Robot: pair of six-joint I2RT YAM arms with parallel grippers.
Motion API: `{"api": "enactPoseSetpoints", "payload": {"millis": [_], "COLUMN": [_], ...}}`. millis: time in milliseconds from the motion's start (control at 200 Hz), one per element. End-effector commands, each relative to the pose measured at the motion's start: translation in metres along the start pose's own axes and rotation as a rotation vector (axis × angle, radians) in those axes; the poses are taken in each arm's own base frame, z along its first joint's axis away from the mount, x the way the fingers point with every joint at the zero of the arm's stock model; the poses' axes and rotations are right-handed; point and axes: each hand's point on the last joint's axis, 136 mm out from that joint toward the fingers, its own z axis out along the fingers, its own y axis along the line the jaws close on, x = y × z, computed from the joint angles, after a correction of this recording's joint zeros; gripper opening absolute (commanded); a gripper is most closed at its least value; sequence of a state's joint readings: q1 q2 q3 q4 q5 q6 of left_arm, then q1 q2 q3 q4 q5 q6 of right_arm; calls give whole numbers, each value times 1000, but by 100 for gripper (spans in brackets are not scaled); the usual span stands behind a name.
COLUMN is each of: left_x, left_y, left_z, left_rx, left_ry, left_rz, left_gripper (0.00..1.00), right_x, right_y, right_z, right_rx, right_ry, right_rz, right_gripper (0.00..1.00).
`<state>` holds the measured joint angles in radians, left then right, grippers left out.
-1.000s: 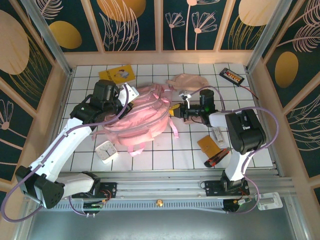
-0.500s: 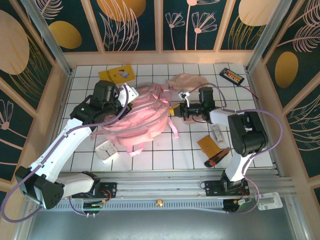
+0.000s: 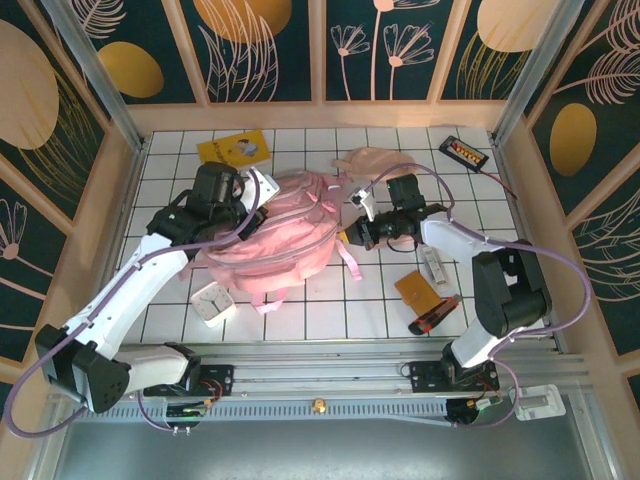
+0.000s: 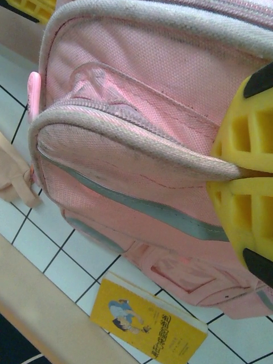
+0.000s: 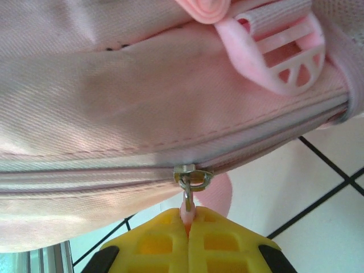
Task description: Pack the student bag
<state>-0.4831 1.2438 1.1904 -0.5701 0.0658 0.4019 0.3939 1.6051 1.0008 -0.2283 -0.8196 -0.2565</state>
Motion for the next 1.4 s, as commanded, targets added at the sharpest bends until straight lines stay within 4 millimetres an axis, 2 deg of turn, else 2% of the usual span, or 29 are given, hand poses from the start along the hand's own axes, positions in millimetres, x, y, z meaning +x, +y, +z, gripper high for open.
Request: {"api": "enactPoseSetpoints", "payload": {"millis": [0, 90, 150, 340, 405, 475, 600, 801, 986, 1016, 1026, 1046, 1311, 1396], "left_x": [-30, -23, -22, -28, -29, -31, -35, -54, -69, -75, -71, -72, -97, -110], "left_y": [11, 2, 5, 13, 14, 9, -5, -12, -19, -19, -22, -23, -33, -34], "left_z": [1, 10, 13, 21, 27, 35, 50, 66, 96, 95, 104, 108, 133, 140], "left_rx": [-118, -154, -194, -249, -258, -249, -238, -197, -150, -143, -139, -133, -59, -37], "left_ry": [-90, -49, -41, -37, -22, 1, 24, 9, 55, 45, 63, 66, 57, 47], "left_rz": [8, 53, 20, -115, -162, -198, -235, -383, -484, -507, -512, -526, -692, -725], "left_gripper": [0, 0, 0, 0, 0, 0, 0, 0, 0, 0, 0, 0, 0, 0], "right_x": [8, 3, 0, 12, 15, 16, 7, 1, -13, -15, -16, -17, -38, -48], "right_y": [16, 29, 35, 56, 57, 65, 77, 82, 85, 85, 85, 85, 72, 77], "right_z": [-12, -15, -17, -17, -20, -21, -25, -15, -1, 0, 0, 1, 6, 7], "right_rx": [40, 48, 59, 87, 114, 121, 137, 166, 173, 173, 172, 173, 255, 286], "right_ry": [79, 93, 106, 200, 214, 220, 191, 143, 58, 42, 36, 27, -162, -244], "right_rz": [42, 36, 44, 78, 108, 134, 184, 297, 355, 367, 368, 373, 452, 420], "right_gripper": [0, 0, 0, 0, 0, 0, 0, 0, 0, 0, 0, 0, 0, 0]}}
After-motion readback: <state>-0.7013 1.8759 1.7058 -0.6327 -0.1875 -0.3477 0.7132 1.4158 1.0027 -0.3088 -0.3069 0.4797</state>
